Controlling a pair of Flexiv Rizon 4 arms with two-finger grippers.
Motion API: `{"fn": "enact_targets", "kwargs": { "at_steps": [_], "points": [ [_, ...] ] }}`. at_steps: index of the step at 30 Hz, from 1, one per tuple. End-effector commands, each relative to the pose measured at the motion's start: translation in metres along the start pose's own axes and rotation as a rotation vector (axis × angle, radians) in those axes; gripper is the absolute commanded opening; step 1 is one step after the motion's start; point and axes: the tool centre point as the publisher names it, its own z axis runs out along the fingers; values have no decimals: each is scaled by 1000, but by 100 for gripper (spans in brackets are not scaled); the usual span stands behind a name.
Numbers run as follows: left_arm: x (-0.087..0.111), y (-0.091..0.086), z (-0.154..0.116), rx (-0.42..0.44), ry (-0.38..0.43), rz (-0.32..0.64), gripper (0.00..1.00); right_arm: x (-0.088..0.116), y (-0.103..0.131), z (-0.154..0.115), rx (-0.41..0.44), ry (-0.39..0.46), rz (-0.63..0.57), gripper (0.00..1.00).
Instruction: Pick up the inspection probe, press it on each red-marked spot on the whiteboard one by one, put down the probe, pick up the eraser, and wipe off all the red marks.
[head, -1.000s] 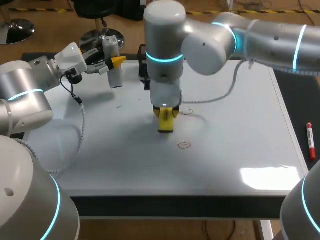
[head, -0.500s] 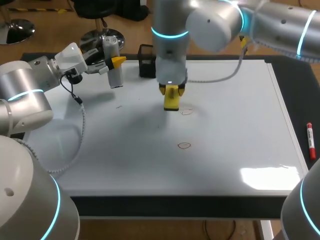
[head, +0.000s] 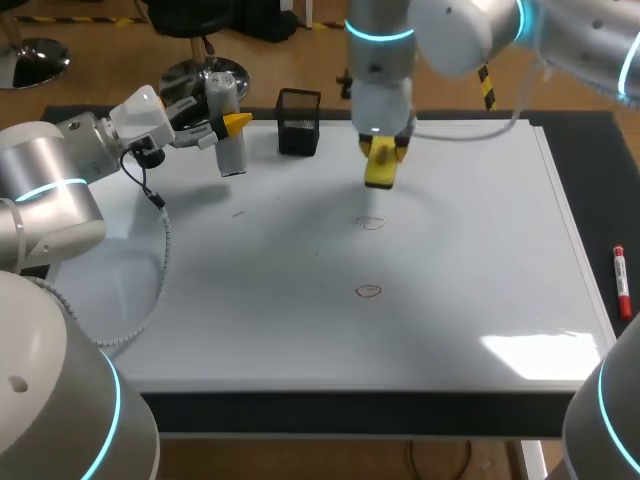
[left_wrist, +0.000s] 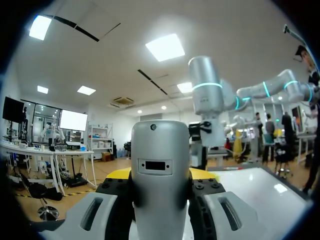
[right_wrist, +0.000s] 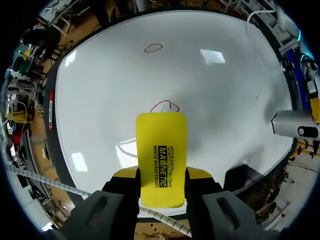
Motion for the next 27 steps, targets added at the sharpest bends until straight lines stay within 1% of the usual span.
{"fn": "enact_targets", "kwargs": {
  "at_steps": [1, 3, 4, 5, 10, 12, 13, 14, 23, 27],
  "points": [
    [0, 0, 0, 3, -1, 1, 0, 20, -23, 0, -20, -2, 21, 0],
    [0, 0, 0, 3, -1, 1, 0, 30, -35, 2, -16, 8, 49, 0],
    [0, 0, 0, 3, -1, 1, 0, 35, -40, 3, -28, -1, 67, 0],
    [0, 0, 0, 3, -1, 1, 0, 41, -44, 3, -18, 19, 76, 0],
    [0, 0, 0, 3, -1, 1, 0, 64, -64, 5, -31, 12, 145, 0],
    [0, 0, 0, 3, -1, 1, 0, 74, -72, 7, -33, 22, 176, 0],
    [0, 0, 0, 3, -1, 1, 0, 79, -76, 8, -42, 13, 198, 0],
    [0, 0, 0, 3, -1, 1, 0, 84, -79, 9, -38, 24, 206, 0],
    [0, 0, 0, 3, -1, 1, 0, 129, -105, 16, -47, 30, 317, 0],
    [0, 0, 0, 3, -1, 1, 0, 145, -113, 19, -53, 27, 352, 0]
  ]
}}
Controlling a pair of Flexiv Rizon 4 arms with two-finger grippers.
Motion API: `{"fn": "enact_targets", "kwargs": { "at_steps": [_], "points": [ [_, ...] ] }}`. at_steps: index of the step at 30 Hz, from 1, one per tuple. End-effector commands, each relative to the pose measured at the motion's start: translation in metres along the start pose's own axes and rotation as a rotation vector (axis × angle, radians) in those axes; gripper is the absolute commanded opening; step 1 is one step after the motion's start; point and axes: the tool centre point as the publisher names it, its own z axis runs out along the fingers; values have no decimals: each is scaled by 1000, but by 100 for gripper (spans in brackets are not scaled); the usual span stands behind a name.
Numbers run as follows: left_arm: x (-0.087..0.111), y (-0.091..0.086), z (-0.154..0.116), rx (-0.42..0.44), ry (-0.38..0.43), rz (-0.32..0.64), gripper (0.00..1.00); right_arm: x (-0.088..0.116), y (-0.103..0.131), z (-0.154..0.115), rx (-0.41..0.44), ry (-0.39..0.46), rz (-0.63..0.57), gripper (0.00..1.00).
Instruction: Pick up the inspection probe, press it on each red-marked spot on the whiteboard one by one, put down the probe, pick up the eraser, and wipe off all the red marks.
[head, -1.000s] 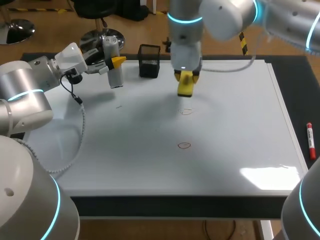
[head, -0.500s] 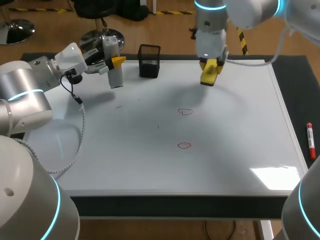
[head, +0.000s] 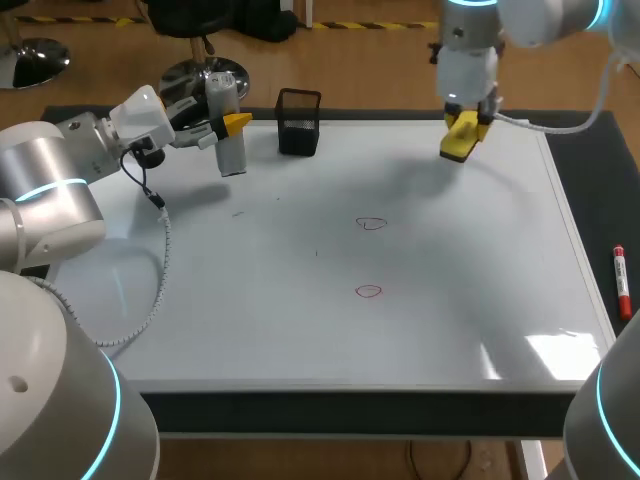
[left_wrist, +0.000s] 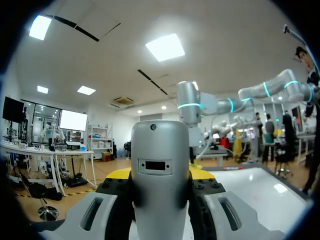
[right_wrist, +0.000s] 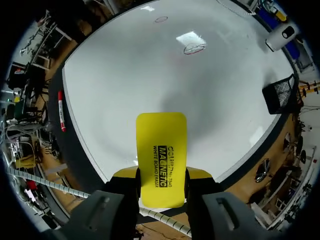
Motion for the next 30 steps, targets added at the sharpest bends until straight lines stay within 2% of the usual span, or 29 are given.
{"fn": "enact_targets", "kwargs": {
  "at_steps": [1, 16, 30],
  "points": [
    [0, 0, 0, 3, -1, 1, 0, 14, -14, 2, -12, -12, 16, 0],
    [0, 0, 0, 3, -1, 1, 0, 58, -42, 9, -29, -10, 109, 0],
    [0, 0, 0, 3, -1, 1, 0, 70, -49, 10, -29, -22, 130, 0]
  ]
}}
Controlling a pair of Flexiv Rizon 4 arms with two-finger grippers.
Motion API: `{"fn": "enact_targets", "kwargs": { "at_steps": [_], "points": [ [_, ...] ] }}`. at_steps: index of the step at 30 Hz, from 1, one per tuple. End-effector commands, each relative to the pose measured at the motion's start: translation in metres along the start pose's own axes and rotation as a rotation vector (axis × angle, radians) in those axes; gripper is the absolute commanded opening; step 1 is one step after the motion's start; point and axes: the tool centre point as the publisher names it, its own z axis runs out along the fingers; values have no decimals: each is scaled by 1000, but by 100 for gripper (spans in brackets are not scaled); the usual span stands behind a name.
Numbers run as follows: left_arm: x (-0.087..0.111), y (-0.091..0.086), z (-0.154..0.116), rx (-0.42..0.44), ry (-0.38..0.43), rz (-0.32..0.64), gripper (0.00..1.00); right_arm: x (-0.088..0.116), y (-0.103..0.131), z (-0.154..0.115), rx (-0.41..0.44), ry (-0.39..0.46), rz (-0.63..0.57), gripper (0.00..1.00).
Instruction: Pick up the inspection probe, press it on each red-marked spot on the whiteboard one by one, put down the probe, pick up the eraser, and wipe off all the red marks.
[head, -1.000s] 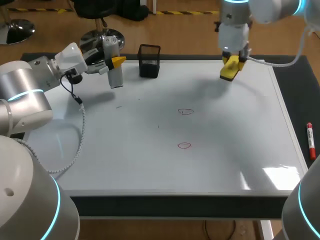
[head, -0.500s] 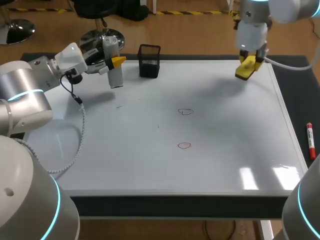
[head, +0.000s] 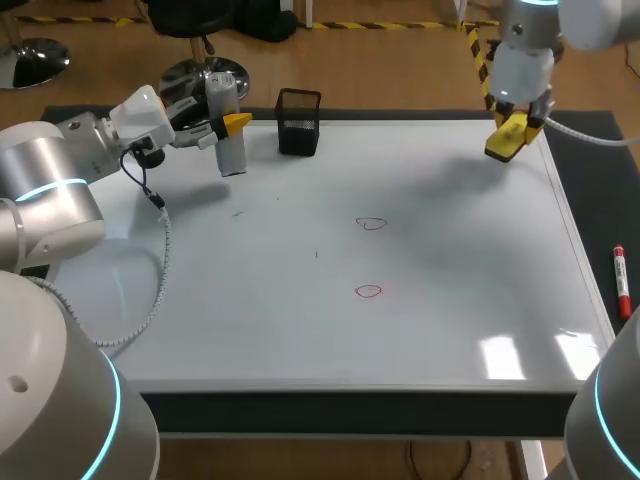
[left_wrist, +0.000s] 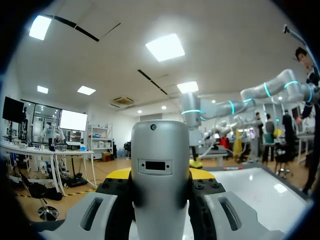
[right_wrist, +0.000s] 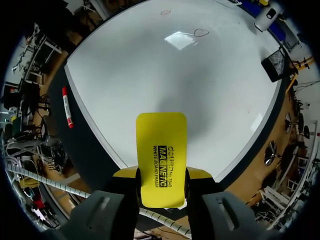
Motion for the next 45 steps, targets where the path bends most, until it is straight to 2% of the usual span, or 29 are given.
{"fn": "enact_targets", "kwargs": {
  "at_steps": [1, 40, 45],
  "points": [
    [0, 0, 0, 3, -1, 1, 0, 4, -1, -2, 7, -3, -1, 0],
    [0, 0, 0, 3, -1, 1, 0, 5, -1, -4, 3, -8, -6, 0],
    [1, -1, 1, 42, 38, 14, 0, 5, -1, -4, 3, -8, -6, 0]
  ]
}}
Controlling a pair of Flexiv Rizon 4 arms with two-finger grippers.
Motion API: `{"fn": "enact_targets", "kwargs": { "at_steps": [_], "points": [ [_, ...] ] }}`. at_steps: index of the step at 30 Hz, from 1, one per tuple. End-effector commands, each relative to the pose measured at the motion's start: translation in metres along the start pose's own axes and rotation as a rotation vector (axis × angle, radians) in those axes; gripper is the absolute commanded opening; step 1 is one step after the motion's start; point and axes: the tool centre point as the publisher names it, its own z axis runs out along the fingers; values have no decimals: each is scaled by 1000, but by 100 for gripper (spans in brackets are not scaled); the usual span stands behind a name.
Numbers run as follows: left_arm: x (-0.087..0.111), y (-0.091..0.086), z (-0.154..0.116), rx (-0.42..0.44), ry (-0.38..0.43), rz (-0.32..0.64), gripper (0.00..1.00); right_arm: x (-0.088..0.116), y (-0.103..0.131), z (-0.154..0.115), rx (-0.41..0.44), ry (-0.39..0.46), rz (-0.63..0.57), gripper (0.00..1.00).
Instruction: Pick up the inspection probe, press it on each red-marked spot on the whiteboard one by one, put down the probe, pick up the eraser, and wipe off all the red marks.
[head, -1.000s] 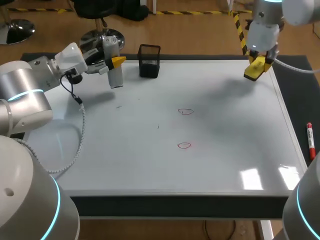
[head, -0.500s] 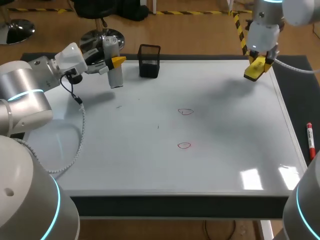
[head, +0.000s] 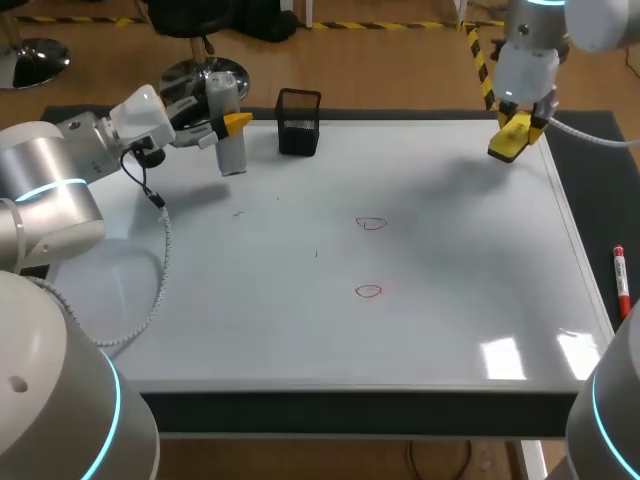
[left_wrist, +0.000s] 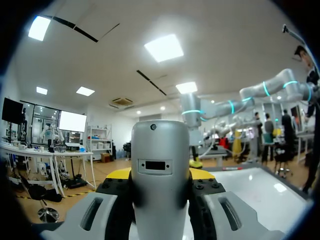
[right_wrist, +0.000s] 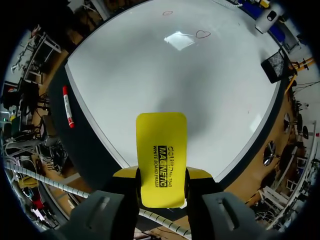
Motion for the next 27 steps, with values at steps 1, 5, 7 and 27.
{"fn": "enact_targets", "kwargs": {
  "at_steps": [1, 5, 7, 27],
  "points": [
    [1, 2, 1, 36, 33, 8, 0, 0, -1, -1, 2, 3, -2, 0],
    [15, 1, 11, 71, 70, 17, 0, 0, -1, -1, 2, 3, -2, 0],
    [24, 2, 19, 73, 94, 19, 0, 0, -1, -1, 2, 3, -2, 0],
    [116, -10, 107, 91, 317, -28, 0, 0, -1, -1, 2, 3, -2, 0]
  ]
}}
